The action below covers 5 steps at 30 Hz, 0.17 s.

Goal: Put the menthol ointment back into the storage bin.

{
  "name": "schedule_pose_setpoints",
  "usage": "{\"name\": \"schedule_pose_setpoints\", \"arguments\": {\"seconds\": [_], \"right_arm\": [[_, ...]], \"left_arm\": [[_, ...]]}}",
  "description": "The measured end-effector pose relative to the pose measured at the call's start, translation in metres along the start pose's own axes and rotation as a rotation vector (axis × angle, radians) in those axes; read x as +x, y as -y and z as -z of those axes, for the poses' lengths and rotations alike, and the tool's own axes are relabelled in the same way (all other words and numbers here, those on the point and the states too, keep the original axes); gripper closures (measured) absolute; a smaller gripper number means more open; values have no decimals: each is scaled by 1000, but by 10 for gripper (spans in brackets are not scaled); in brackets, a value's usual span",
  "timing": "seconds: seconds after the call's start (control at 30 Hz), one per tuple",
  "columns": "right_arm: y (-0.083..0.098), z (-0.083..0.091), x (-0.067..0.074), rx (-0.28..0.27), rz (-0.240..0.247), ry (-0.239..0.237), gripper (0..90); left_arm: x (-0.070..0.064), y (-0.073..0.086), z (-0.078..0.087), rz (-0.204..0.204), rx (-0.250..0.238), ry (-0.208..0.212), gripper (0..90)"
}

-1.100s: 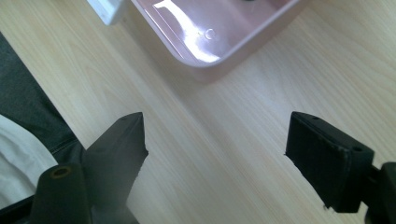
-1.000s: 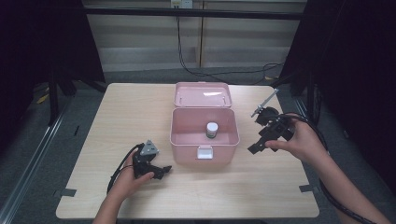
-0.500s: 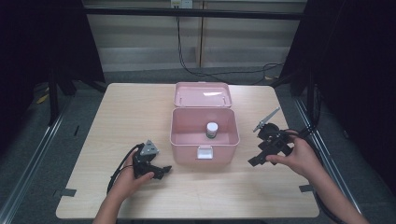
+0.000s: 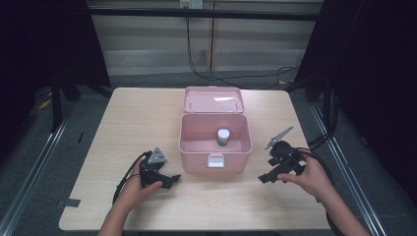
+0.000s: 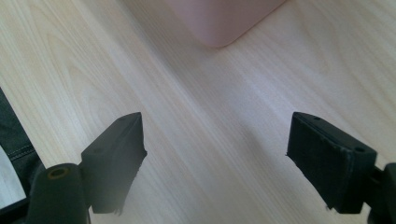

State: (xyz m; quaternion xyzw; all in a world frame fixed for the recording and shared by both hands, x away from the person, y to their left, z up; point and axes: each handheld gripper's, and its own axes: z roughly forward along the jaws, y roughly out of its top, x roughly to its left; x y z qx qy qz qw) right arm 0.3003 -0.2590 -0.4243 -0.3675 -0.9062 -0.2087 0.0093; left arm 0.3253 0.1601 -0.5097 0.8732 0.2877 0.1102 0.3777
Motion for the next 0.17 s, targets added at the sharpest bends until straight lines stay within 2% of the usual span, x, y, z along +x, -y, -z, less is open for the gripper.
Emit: {"name": "schedule_pose_setpoints", "arguments": {"seconds": [0.17], "right_arm": [[5, -1, -1, -7, -15, -7, 185]], "left_arm": [[0, 0, 0, -3, 1, -2, 123]]}}
